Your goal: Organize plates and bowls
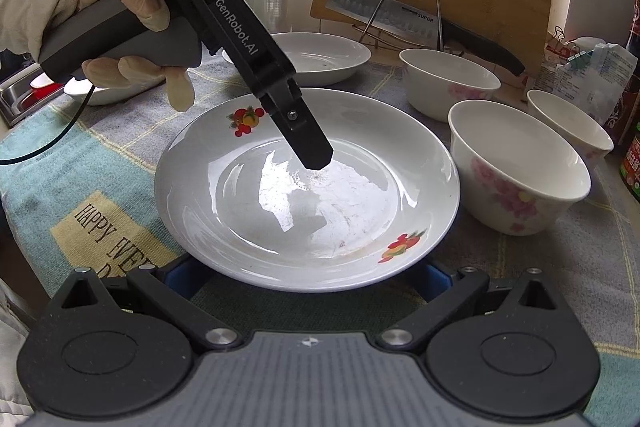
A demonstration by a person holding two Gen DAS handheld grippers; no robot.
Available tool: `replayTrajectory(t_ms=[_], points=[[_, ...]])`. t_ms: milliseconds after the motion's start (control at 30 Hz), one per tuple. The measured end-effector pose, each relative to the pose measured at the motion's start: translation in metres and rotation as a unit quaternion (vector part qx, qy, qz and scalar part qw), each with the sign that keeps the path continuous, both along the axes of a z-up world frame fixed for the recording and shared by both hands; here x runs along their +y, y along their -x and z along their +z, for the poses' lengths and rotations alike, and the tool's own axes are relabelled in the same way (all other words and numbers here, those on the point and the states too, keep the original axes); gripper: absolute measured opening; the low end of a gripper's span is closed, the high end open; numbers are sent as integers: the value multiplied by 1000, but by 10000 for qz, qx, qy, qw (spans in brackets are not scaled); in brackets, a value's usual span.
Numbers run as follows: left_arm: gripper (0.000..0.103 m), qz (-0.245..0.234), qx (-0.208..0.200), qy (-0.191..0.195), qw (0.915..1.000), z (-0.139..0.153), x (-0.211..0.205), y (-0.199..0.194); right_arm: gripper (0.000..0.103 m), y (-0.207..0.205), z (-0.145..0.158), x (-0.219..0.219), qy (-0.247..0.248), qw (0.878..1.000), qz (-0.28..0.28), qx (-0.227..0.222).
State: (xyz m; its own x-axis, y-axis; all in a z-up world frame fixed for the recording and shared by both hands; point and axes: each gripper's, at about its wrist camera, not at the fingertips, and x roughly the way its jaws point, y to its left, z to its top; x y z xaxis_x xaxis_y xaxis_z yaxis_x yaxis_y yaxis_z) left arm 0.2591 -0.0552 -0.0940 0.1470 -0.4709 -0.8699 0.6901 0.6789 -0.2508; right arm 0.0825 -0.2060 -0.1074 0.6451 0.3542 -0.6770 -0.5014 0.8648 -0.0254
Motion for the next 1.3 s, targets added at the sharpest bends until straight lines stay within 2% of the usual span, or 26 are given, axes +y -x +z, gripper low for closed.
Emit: replayTrajectory(t_ms=[100,233,333,733,1300], points=[[98,-176,47,-82,9998,1,-4,-3,103,0,0,0,6,10000,16,3],[86,-413,71,-191,9989,5,-11,-9,103,0,1,0,13,10000,32,15],[82,-482,163,-249,9984,6,-15,-15,103,0,1,0,21,10000,39,22],[82,-513,456,-289,9972,4,-19,-25,103,-3,1,1,58,9999,117,14],[82,-564,496,-317,9967,3,-20,-26,103,-9,2,-4,52,9988,471,91]])
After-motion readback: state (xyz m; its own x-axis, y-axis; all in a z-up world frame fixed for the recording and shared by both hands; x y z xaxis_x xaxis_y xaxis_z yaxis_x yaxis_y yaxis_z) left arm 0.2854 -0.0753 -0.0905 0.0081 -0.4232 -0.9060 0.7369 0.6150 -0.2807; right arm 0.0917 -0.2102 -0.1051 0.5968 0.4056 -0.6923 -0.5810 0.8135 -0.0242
